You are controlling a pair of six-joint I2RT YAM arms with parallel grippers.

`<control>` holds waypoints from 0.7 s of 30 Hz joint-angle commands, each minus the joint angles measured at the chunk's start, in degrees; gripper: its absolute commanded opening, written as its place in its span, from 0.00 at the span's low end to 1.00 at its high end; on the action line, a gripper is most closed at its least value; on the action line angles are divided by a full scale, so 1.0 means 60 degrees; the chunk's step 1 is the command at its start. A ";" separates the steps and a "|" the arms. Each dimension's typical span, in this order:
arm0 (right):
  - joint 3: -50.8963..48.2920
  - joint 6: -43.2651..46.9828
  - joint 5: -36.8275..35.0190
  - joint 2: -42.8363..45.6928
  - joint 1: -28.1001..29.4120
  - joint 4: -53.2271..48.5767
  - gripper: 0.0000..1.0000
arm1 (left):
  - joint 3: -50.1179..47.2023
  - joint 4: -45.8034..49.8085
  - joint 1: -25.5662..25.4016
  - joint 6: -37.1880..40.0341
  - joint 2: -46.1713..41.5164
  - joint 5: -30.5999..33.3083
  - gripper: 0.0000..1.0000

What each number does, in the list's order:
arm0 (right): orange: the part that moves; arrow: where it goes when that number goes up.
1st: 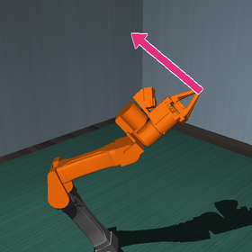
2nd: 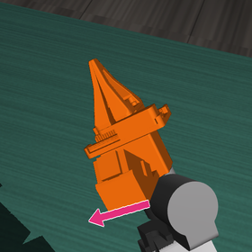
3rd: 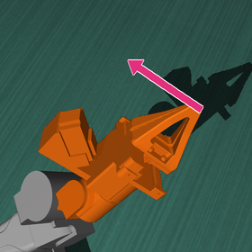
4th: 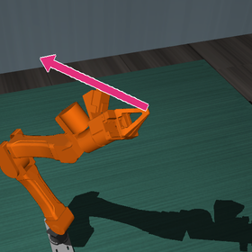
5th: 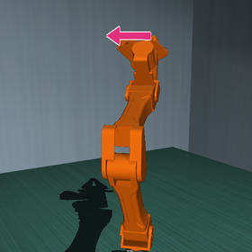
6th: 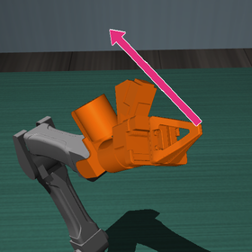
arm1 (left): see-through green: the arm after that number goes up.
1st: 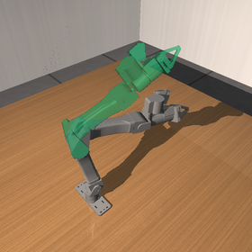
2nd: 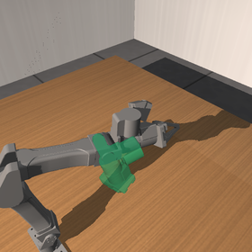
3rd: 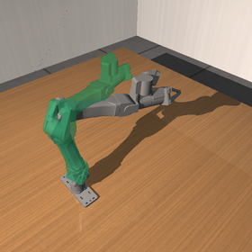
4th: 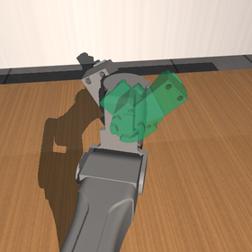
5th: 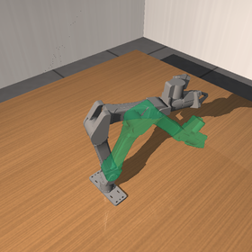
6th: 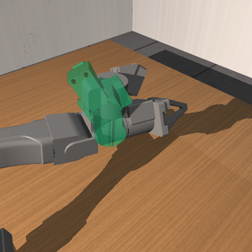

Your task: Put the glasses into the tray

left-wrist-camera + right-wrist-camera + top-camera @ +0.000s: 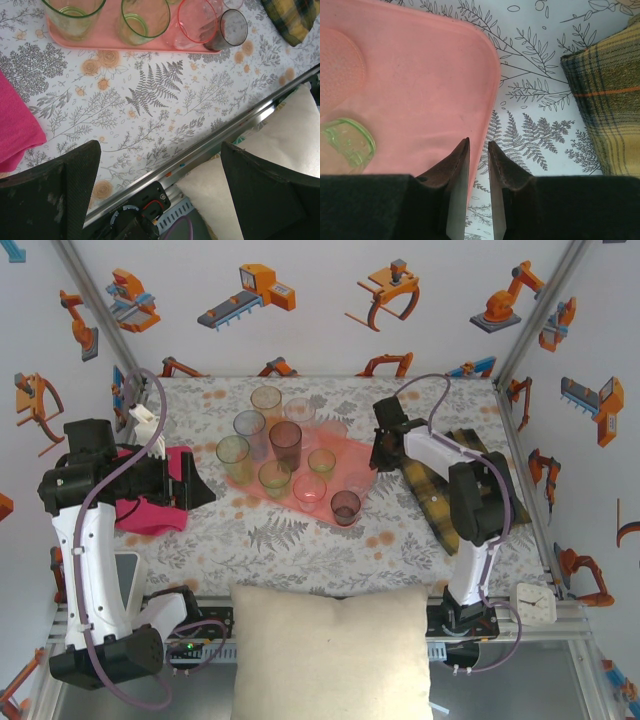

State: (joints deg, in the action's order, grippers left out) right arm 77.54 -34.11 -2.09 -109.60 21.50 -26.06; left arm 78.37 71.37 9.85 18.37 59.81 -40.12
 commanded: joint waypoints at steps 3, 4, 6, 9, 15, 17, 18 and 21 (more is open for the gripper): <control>0.0188 -0.0143 0.0055 -0.0201 -0.0054 0.0128 0.23 | 0.0100 0.0028 0.0058 -0.0058 0.0048 -0.0171 0.97; 0.0188 -0.0145 0.0055 -0.0235 -0.0054 0.0128 0.23 | 0.0103 0.0028 0.0074 -0.0059 0.0046 -0.0170 0.97; 0.0173 -0.0138 0.0055 -0.0291 -0.0059 0.0155 0.22 | 0.0093 0.0018 0.0073 -0.0059 0.0060 -0.0182 0.97; 0.0129 -0.0142 0.0040 -0.0311 -0.0066 0.0168 0.22 | 0.0093 0.0017 0.0087 -0.0059 0.0065 -0.0172 0.97; 0.0056 -0.0187 -0.0029 -0.0372 -0.0060 0.0155 0.21 | 0.0041 -0.0001 0.0101 -0.0059 0.0069 -0.0161 0.97; 0.0026 -0.0188 -0.0006 -0.0406 -0.0061 0.0197 0.21 | 0.0048 -0.0008 0.0102 -0.0059 0.0092 -0.0169 0.97; 0.0001 -0.0203 -0.0004 -0.0408 -0.0055 0.0209 0.21 | 0.0048 0.0007 0.0102 -0.0059 0.0092 -0.0178 0.97; -0.0132 -0.0262 0.0026 -0.0406 -0.0060 0.0311 0.21 | 0.0078 -0.0001 0.0102 -0.0074 0.0091 -0.0179 0.97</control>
State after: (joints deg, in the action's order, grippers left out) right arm 77.45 -34.72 -1.91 -111.24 21.50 -25.28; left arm 78.37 71.37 10.20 18.39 60.20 -40.12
